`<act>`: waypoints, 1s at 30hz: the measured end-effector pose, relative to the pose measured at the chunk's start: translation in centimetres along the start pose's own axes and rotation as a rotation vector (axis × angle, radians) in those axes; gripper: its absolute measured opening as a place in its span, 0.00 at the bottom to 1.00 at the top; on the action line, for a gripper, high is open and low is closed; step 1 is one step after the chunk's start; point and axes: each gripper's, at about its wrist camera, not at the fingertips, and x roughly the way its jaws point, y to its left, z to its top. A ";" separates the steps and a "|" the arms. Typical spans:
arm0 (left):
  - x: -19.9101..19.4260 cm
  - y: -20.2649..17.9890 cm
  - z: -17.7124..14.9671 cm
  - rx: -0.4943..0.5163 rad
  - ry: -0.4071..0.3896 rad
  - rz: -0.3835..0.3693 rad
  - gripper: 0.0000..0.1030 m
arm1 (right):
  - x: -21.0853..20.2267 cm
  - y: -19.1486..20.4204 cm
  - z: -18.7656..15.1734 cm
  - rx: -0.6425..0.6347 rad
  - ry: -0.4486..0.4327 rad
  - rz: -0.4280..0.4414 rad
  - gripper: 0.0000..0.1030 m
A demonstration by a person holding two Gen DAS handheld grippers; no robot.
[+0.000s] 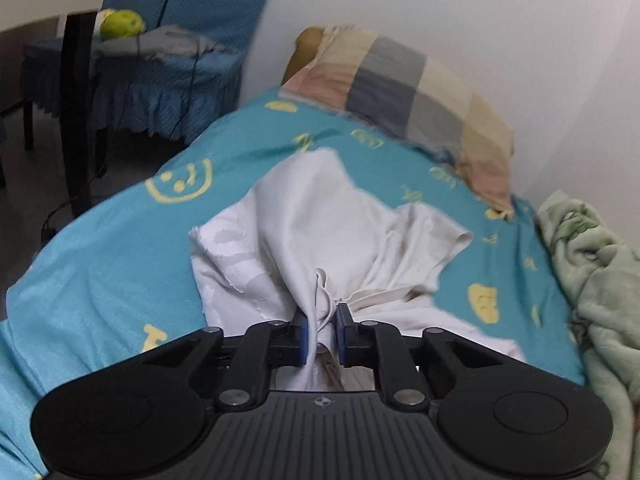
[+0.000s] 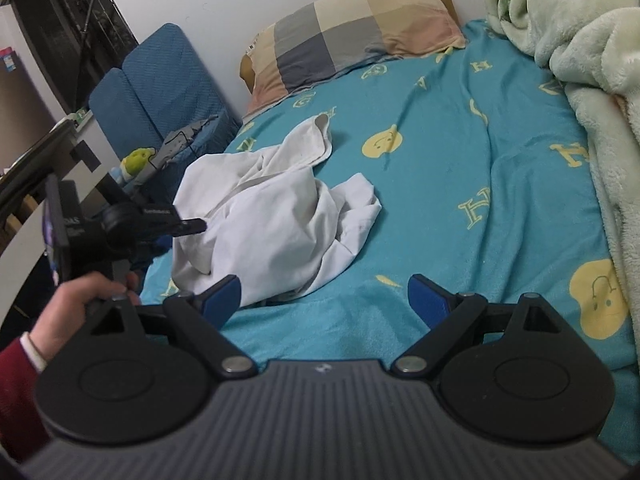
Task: Fold clothes
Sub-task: 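Grasp the white T-shirt edge with the left gripper while the right gripper grasps another edge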
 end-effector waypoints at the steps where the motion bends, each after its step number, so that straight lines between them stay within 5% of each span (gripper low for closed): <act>1: -1.1 -0.5 0.2 0.011 -0.024 -0.025 0.11 | -0.2 0.1 0.0 -0.003 -0.010 0.002 0.89; 9: -13.7 -6.2 0.6 0.081 -0.215 -0.246 0.08 | -2.2 1.4 0.1 -0.063 -0.069 0.037 0.89; 14: -21.5 -8.7 -0.7 0.111 -0.272 -0.348 0.09 | -4.7 2.9 -0.2 -0.105 -0.107 0.171 0.89; 20: -22.5 -7.5 -2.5 0.055 -0.208 -0.289 0.09 | -7.4 4.3 -1.9 -0.111 -0.073 0.348 0.89; 30: -20.8 -7.2 -3.7 0.061 -0.160 -0.230 0.10 | -4.0 5.8 -3.3 -0.180 0.014 0.335 0.89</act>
